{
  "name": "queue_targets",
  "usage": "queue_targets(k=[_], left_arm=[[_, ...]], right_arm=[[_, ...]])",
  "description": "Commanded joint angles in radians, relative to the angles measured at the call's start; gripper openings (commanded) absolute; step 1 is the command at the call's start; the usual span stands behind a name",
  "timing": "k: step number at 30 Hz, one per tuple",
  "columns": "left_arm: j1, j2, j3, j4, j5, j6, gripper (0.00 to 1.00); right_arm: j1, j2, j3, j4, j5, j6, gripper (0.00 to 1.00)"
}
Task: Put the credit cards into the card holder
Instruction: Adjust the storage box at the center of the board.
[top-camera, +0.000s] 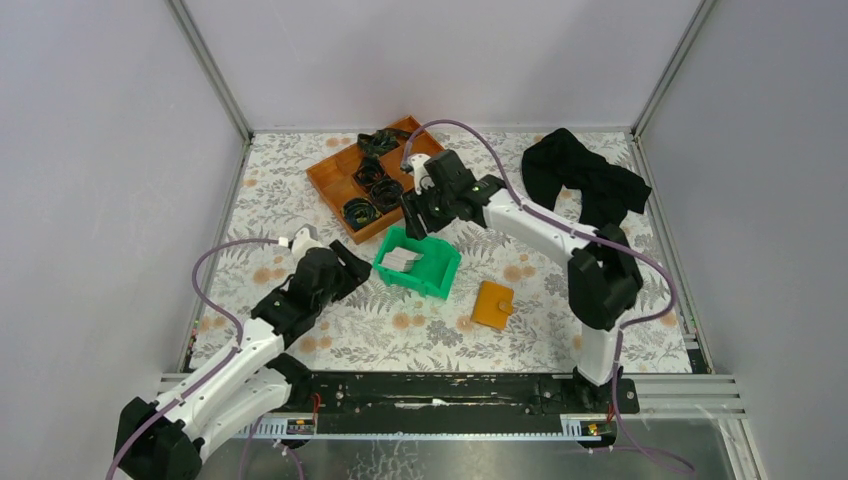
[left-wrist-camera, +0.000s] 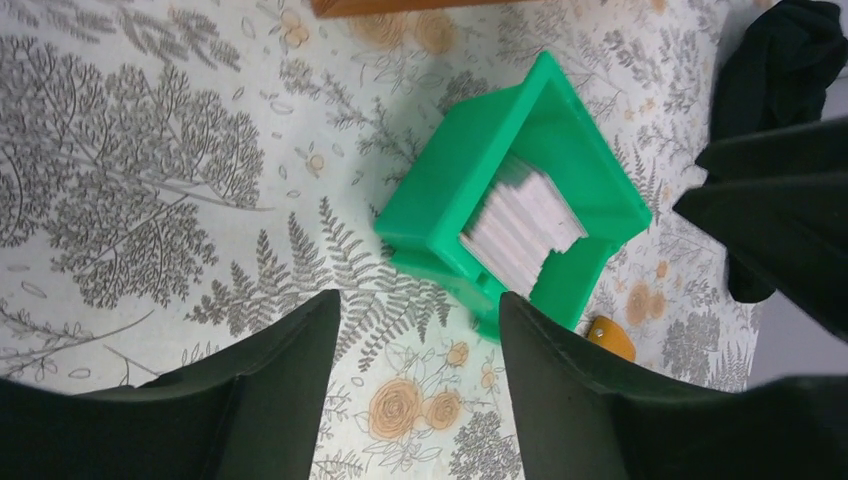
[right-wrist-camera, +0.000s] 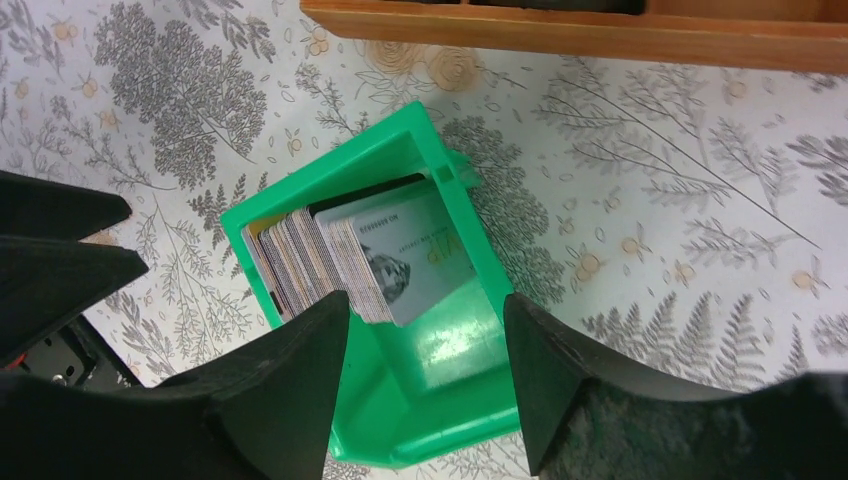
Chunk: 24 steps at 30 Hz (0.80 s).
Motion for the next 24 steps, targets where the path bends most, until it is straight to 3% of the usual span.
queue_targets(k=[1, 5, 9, 24], left_arm=[[-0.024, -0.028, -0.044, 0.01, -0.02, -0.104, 0.63], [-0.036, -0.021, -0.063, 0.055, -0.044, -0.149, 0.47], [-0.048, 0.04, -0.05, 0.086, -0.048, -0.147, 0.24], [-0.111, 0.197, -0.086, 0.213, -0.074, -0.179, 0.22]], right_arm=[[0.008, 0.072, 0.111, -0.055, -0.083, -0.047, 0.64], [0.013, 0.12, 0.17, -0.068, -0.104, -0.057, 0.6], [0.013, 0.141, 0.185, -0.072, -0.112, -0.065, 0.58], [0.045, 0.185, 0.183, -0.101, -0.172, -0.078, 0.56]])
